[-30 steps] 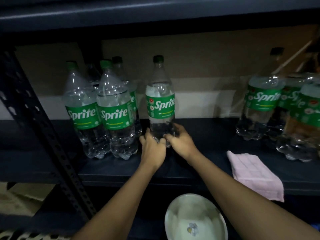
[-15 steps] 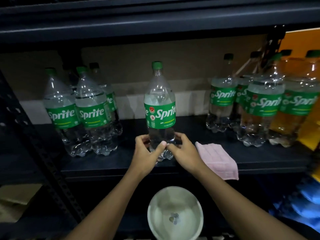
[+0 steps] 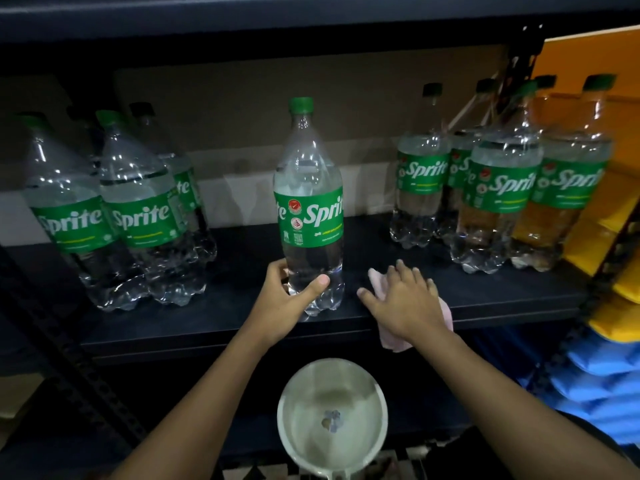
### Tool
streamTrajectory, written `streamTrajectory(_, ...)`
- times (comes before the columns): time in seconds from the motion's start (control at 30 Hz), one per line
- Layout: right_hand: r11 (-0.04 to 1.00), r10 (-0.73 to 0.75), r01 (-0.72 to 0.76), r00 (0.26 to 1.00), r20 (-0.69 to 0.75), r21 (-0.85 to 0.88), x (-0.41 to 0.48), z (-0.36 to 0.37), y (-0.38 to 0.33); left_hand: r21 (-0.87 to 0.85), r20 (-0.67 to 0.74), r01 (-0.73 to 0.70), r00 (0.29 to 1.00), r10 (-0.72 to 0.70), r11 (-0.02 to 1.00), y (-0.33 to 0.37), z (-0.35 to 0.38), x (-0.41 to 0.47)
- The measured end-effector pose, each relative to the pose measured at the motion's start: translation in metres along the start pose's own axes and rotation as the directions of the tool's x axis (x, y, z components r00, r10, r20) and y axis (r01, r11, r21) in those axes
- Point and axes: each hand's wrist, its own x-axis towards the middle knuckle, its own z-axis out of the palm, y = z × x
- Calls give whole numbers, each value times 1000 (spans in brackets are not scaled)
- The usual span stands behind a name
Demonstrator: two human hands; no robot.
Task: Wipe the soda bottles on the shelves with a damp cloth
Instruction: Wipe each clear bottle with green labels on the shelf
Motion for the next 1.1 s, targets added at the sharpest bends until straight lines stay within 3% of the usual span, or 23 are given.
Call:
streamTrajectory(0.07, 997, 11, -9, 1000, 26, -72, 1, 7, 2, 2, 17, 0, 1000, 0, 1000, 3, 1, 0)
streamTrajectory(0.27, 998, 13, -15, 999, -35, -56, 8, 6, 1, -7, 54, 10, 998, -10, 1000, 8, 2, -2)
streamTrajectory(0.37, 986, 27, -23, 999, -25, 162, 9, -1, 3, 2, 68, 14, 998, -14, 1000, 10, 0, -3)
streamTrajectory(0.4, 945, 35, -20, 999, -40, 325, 8, -7, 2, 9, 73, 13, 997, -13, 1000, 11, -1, -3)
streamTrajectory(0.47, 710, 40, 36, 995, -92, 703, 1, -20, -8, 17, 78, 20, 997, -21, 1000, 12, -2, -4)
streamTrajectory(0.53, 489, -5, 150, 986, -169, 859, -12, -31, -27, 17, 83, 18, 996, -19, 1000, 13, -2, -4)
streamTrajectory(0.6, 449, -80, 299, 952, -296, 842, -23, -39, -48, 28, 91, 5, 996, -8, 1000, 14, -2, -2)
streamTrajectory(0.7, 481, -175, 481, 872, -457, 733, -23, -44, -77, 68, 133, 1, 991, -10, 998, 16, -2, -1)
streamTrajectory(0.77, 529, -173, 542, 822, -542, 653, -15, -54, -93, 63, 162, -1, 987, -10, 998, 17, 0, -2)
streamTrajectory(0.87, 637, -172, 629, 679, -714, 445, 7, -83, -111, 48, 173, -13, 985, 5, 999, 17, 1, -5)
streamTrajectory(1.03, 689, -198, 655, 582, -788, 311, 31, -124, -127, 68, 233, 14, 972, -30, 998, 20, -10, 1)
streamTrajectory(1.1, 707, -277, 671, 551, -787, 221, 28, -115, -120, -37, 272, 112, 957, -98, 993, 32, -19, 10)
